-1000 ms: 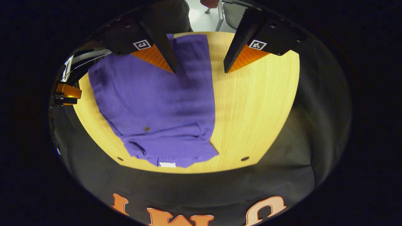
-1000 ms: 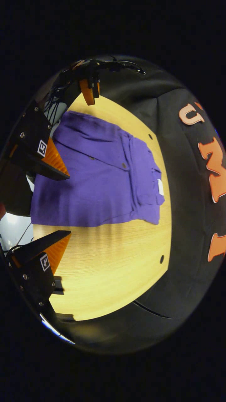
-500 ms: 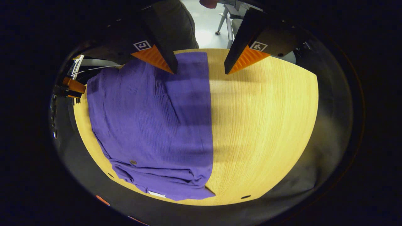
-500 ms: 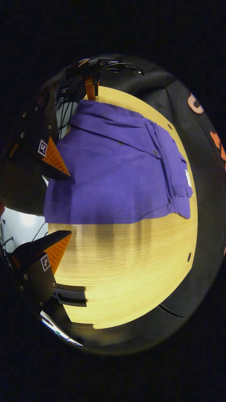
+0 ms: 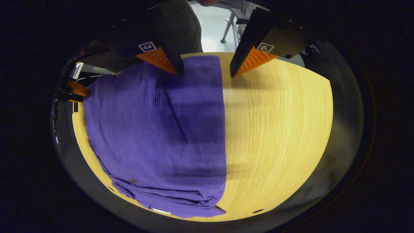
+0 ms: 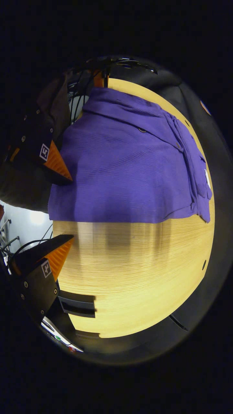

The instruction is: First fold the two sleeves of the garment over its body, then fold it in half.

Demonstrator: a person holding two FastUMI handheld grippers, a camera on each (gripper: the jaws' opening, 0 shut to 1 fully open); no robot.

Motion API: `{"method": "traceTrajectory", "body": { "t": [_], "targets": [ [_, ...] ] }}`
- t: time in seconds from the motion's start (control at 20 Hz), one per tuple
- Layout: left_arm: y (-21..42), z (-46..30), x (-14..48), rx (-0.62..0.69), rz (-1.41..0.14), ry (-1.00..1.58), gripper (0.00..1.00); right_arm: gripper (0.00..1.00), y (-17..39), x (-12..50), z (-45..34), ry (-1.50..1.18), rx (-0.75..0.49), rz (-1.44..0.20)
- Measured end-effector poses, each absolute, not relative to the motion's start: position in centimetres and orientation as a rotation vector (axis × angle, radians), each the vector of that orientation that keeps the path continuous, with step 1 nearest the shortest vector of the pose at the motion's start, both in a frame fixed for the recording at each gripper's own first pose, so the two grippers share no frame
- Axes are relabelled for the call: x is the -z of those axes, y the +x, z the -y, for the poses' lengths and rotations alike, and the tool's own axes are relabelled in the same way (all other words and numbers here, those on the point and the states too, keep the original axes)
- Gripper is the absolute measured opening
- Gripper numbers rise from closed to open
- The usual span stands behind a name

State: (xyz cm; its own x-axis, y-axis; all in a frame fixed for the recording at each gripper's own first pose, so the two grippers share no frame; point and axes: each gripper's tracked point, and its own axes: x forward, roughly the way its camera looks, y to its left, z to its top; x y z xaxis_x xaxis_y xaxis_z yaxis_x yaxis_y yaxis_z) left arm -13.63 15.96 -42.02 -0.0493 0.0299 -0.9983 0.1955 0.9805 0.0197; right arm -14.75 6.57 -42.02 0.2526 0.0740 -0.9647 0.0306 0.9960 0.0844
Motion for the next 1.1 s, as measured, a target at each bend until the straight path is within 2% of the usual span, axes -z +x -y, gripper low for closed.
{"method": "traceTrajectory", "body": {
  "t": [0.15,0.25,0.3,0.35,0.4,0.45,0.5,0.55,0.6,0.65,0.7,0.8,1.1],
  "targets": [
    [-13.7,-15.8,41.9,0.117,-1.653,0.191,0.95,0.95,-15.2,42.2,-6.8,0.084,-0.009,-1.358],
    [-13.8,-15.7,41.8,0.099,-1.675,0.176,0.90,0.98,-15.3,42.3,-7.0,0.050,-0.017,-1.382],
    [-13.7,-15.6,41.8,0.102,-1.685,0.180,0.87,0.95,-15.3,42.2,-7.4,0.047,-0.024,-1.391],
    [-13.7,-15.3,42.0,0.103,-1.698,0.174,0.86,0.78,-15.2,42.3,-7.8,0.046,-0.030,-1.397],
    [-13.6,-14.9,41.9,0.097,-1.701,0.161,0.81,0.77,-15.0,42.3,-8.1,0.039,-0.046,-1.404],
    [-13.4,-14.3,41.9,0.102,-1.692,0.142,0.64,0.71,-15.0,42.2,-8.2,0.027,-0.073,-1.414],
    [-13.1,-13.6,42.3,0.104,-1.671,0.104,0.48,0.51,-15.0,42.2,-8.5,0.025,-0.090,-1.416],
    [-13.1,-13.3,42.4,0.095,-1.668,0.088,0.32,0.53,-15.1,42.2,-8.9,0.042,-0.095,-1.417],
    [-11.9,-14.3,42.2,0.114,-1.661,0.081,0.16,0.27,-15.0,42.2,-9.2,0.065,-0.093,-1.416],
    [-12.3,-14.0,41.6,0.113,-1.661,0.061,0.16,0.28,-14.8,42.1,-9.4,0.094,-0.084,-1.416],
    [-13.4,-14.7,42.1,0.102,-1.668,0.034,0.10,0.15,-14.6,42.1,-9.5,0.131,-0.062,-1.409],
    [-12.7,-13.8,42.4,0.108,-1.671,0.007,0.10,0.04,-14.1,42.1,-10.0,0.203,-0.029,-1.409],
    [-11.9,-14.0,41.5,0.138,-1.652,0.028,0.06,0.03,-12.9,41.0,-12.0,0.321,-0.046,-1.353]
  ]
}}
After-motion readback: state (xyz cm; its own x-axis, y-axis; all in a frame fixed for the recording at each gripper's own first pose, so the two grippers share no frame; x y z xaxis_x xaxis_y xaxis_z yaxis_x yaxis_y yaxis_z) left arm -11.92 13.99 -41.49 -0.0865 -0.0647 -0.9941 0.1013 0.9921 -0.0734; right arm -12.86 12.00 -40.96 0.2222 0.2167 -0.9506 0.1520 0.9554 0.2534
